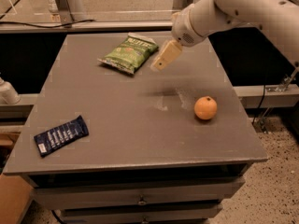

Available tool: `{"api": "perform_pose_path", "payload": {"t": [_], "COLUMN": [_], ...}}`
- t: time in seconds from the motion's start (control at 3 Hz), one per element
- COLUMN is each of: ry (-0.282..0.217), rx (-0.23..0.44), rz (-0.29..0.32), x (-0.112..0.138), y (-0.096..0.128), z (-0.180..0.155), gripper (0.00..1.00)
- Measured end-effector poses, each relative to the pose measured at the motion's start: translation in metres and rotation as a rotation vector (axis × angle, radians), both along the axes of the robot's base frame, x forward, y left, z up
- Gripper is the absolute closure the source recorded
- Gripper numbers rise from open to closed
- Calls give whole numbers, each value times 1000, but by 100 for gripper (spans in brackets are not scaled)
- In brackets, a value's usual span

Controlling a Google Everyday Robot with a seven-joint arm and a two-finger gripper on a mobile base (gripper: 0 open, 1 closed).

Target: Move green jalapeno chip bag near rxbar blueberry

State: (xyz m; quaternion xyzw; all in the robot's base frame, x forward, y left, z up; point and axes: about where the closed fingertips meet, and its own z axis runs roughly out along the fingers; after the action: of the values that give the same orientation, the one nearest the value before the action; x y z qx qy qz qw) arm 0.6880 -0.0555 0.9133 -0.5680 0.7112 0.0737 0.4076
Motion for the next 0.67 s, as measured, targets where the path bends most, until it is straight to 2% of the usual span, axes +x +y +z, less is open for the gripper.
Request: {"api": "perform_pose_path", "payload": {"t": [0.33, 0.67], "ry": [48, 106], "rx": [75, 127], "rz": [-53, -71], "x": [32, 48], "y": [20, 49], "z": [-18, -37], "gripper": [0, 0]}}
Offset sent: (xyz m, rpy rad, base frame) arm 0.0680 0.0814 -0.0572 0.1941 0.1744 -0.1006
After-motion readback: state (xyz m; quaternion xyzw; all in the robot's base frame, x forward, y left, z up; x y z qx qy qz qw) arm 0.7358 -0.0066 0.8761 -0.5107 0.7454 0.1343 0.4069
